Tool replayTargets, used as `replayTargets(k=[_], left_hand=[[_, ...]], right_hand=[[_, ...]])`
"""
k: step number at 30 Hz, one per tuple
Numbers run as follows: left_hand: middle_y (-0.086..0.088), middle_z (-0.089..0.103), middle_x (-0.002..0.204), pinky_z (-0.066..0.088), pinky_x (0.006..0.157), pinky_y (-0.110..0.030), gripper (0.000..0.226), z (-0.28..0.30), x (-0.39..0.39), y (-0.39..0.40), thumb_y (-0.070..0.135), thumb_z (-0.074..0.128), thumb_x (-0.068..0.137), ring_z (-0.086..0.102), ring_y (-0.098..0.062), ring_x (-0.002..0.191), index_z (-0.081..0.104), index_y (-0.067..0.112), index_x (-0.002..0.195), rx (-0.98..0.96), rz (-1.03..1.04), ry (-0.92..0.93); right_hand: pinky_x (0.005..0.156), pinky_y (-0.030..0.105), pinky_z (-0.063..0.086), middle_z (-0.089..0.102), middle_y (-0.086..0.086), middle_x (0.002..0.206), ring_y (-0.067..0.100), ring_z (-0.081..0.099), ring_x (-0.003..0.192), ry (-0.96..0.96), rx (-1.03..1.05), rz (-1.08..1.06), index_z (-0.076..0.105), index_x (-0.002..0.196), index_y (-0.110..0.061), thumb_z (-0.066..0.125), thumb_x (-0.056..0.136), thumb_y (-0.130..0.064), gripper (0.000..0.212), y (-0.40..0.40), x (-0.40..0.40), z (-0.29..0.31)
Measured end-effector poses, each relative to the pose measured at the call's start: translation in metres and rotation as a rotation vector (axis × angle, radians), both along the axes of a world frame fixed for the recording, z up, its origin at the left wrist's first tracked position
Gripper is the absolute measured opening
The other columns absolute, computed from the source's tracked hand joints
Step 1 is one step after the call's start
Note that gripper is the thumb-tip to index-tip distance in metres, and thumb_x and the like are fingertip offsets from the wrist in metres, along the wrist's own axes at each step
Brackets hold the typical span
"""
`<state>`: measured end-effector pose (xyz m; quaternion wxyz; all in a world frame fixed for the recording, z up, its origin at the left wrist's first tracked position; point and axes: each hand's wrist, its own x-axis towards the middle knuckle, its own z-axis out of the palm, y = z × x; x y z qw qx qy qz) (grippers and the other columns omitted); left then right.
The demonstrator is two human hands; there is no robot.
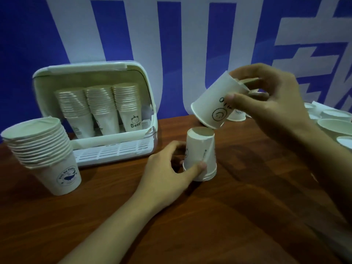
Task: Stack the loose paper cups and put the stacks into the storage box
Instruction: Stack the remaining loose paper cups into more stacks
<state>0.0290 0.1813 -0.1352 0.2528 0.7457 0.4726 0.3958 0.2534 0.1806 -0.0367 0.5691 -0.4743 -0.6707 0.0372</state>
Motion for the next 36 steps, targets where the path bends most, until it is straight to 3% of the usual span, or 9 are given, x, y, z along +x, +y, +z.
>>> replayTargets(k=[3, 9, 15, 21, 23, 26, 31, 33, 36], left_hand=[[0.026, 0.068, 0.116, 0.055, 0.089, -0.021, 0.050, -0.001, -0.001, 0.000, 0.052, 0.082, 0.082, 0.064, 0.009, 0.105, 0.061, 0.040, 0.126, -0.009, -0.008, -0.001], [0.022, 0.055, 0.144, 0.046, 0.111, -0.034, 0.110, -0.006, -0.002, 0.001, 0.072, 0.080, 0.064, 0.051, -0.001, 0.134, 0.030, 0.039, 0.155, 0.018, -0.029, 0.033], [0.021, 0.060, 0.140, 0.048, 0.106, -0.030, 0.083, -0.006, -0.001, 0.003, 0.064, 0.083, 0.075, 0.054, 0.002, 0.130, 0.046, 0.042, 0.146, 0.053, -0.021, -0.037], [0.020, 0.068, 0.126, 0.060, 0.094, -0.039, 0.061, -0.006, -0.001, 0.007, 0.053, 0.086, 0.079, 0.066, -0.005, 0.114, 0.058, 0.039, 0.131, 0.010, 0.026, -0.023], [0.020, 0.068, 0.125, 0.060, 0.094, -0.041, 0.063, -0.006, 0.000, 0.006, 0.063, 0.082, 0.075, 0.066, -0.007, 0.115, 0.058, 0.040, 0.129, 0.007, 0.048, 0.003], [0.021, 0.067, 0.120, 0.060, 0.094, -0.040, 0.068, -0.005, 0.001, 0.004, 0.077, 0.069, 0.063, 0.064, -0.008, 0.113, 0.056, 0.044, 0.120, 0.032, 0.165, 0.050], [0.018, 0.061, 0.106, 0.053, 0.098, -0.048, 0.057, -0.002, -0.003, 0.007, 0.067, 0.071, 0.062, 0.062, -0.013, 0.106, 0.048, 0.040, 0.106, 0.032, 0.393, 0.021], [0.017, 0.060, 0.105, 0.053, 0.096, -0.047, 0.057, -0.001, -0.002, 0.008, 0.067, 0.066, 0.060, 0.062, -0.013, 0.104, 0.048, 0.038, 0.105, 0.007, 0.399, 0.030], [0.018, 0.058, 0.102, 0.053, 0.094, -0.046, 0.055, 0.000, -0.002, 0.010, 0.066, 0.070, 0.061, 0.061, -0.013, 0.103, 0.046, 0.038, 0.102, -0.022, 0.375, -0.004]], right_hand=[[0.089, 0.038, 0.058, 0.067, -0.017, 0.106, 0.008, 0.066, 0.100, -0.142, -0.084, 0.088, 0.071, 0.111, -0.030, 0.075, 0.074, -0.043, 0.039, -0.008, -0.012, -0.002], [0.085, 0.038, 0.052, 0.065, -0.006, 0.105, 0.011, 0.062, 0.092, -0.534, -0.247, 0.127, 0.072, 0.110, -0.026, 0.082, 0.074, -0.037, 0.038, -0.001, -0.028, -0.023], [0.083, 0.032, 0.054, 0.066, -0.009, 0.107, 0.009, 0.062, 0.097, -0.459, -0.264, 0.154, 0.065, 0.110, -0.025, 0.087, 0.073, -0.032, 0.044, 0.003, -0.033, -0.031], [0.077, 0.022, 0.056, 0.068, -0.011, 0.104, 0.005, 0.065, 0.095, -0.243, -0.290, 0.261, 0.062, 0.111, -0.023, 0.086, 0.076, -0.031, 0.043, 0.007, -0.037, -0.041], [0.073, 0.024, 0.054, 0.072, 0.002, 0.099, 0.010, 0.067, 0.087, 0.097, -0.308, 0.334, 0.065, 0.108, -0.013, 0.071, 0.082, -0.037, 0.036, 0.019, -0.037, -0.041], [0.060, 0.026, 0.047, 0.068, 0.008, 0.085, 0.017, 0.060, 0.067, 0.516, -0.433, 0.121, 0.063, 0.092, -0.007, 0.056, 0.096, -0.038, 0.032, 0.063, -0.039, -0.032], [0.080, 0.042, 0.052, 0.068, 0.014, 0.094, 0.028, 0.062, 0.080, 0.085, -0.845, -0.186, 0.061, 0.088, -0.007, 0.038, 0.095, -0.069, 0.066, 0.136, -0.059, -0.031], [0.069, 0.037, 0.050, 0.070, 0.014, 0.094, 0.027, 0.064, 0.079, -0.020, -0.936, -0.212, 0.064, 0.091, -0.006, 0.023, 0.089, -0.084, 0.089, 0.150, -0.080, -0.035], [0.082, 0.035, 0.041, 0.064, 0.015, 0.131, 0.031, 0.061, 0.108, -0.166, -0.978, -0.185, 0.061, 0.132, -0.014, 0.012, 0.078, -0.094, 0.109, 0.173, -0.104, -0.045]])
